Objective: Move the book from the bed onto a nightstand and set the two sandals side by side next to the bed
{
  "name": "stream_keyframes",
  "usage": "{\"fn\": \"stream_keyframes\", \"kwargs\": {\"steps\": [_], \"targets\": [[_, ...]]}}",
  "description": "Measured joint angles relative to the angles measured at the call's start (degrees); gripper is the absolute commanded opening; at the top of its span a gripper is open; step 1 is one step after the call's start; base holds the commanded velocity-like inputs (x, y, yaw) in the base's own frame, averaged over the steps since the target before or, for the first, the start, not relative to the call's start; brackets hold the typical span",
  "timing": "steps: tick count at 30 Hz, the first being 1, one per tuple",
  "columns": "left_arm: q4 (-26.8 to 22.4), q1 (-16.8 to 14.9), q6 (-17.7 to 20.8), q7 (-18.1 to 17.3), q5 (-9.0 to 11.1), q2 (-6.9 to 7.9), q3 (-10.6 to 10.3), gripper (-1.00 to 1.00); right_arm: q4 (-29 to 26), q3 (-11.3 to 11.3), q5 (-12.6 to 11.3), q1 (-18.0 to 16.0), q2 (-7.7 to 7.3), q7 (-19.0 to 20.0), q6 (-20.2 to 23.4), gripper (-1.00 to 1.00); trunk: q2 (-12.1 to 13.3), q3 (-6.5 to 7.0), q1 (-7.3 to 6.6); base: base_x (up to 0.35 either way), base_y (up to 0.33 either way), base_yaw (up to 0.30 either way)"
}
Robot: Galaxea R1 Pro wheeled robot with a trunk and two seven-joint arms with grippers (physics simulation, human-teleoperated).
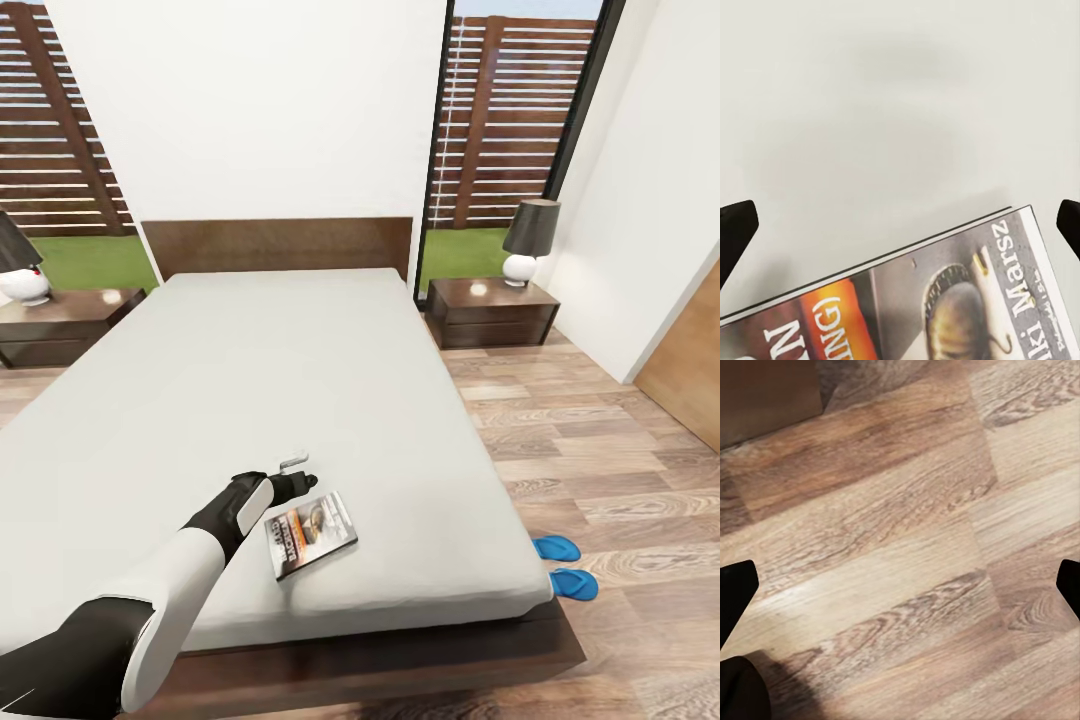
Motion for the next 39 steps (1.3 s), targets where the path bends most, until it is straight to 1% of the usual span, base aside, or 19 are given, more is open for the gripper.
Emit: {"fn": "stream_keyframes", "kwargs": {"steps": [1, 10, 14, 27, 36, 39], "targets": [[0.00, 0.00, 0.00, 0.00, 0.00, 0.00, 0.00, 1.00, 0.00, 0.00, 0.00, 0.00, -0.01, 0.00, 0.00, 1.00, 0.00, 0.00, 0.00, 0.000, 0.000, 0.000], [0.00, 0.00, 0.02, 0.00, 0.00, 0.00, 0.00, 1.00, 0.00, 0.00, 0.00, 0.00, -0.01, 0.00, 0.00, 1.00, -3.60, -1.61, 1.97, 0.000, 0.000, 0.000], [0.00, 0.00, 0.00, 0.00, 0.00, 0.00, 0.00, 1.00, 0.00, 0.00, 0.00, 0.00, 0.02, 0.00, 0.00, 1.00, -3.61, -1.62, 1.98, 0.000, 0.000, 0.000], [0.00, 0.00, 0.00, 0.00, 0.00, 0.00, -0.02, 1.00, 0.00, 0.00, 0.00, 0.00, 0.00, 0.00, 0.00, 1.00, -8.81, -3.94, 4.83, 0.000, 0.000, 0.000], [0.00, 0.00, 0.02, 0.00, 0.00, 0.00, 0.00, 1.00, 0.00, 0.00, 0.00, 0.00, 0.04, 0.00, 0.00, 1.00, -8.82, -3.95, 4.83, 0.000, 0.000, 0.000], [0.00, 0.00, 0.02, 0.00, 0.00, 0.00, -0.01, 1.00, 0.00, 0.00, 0.00, 0.00, 0.02, 0.00, 0.00, 1.00, -10.01, -4.48, 5.49, 0.000, 0.000, 0.000]]}}
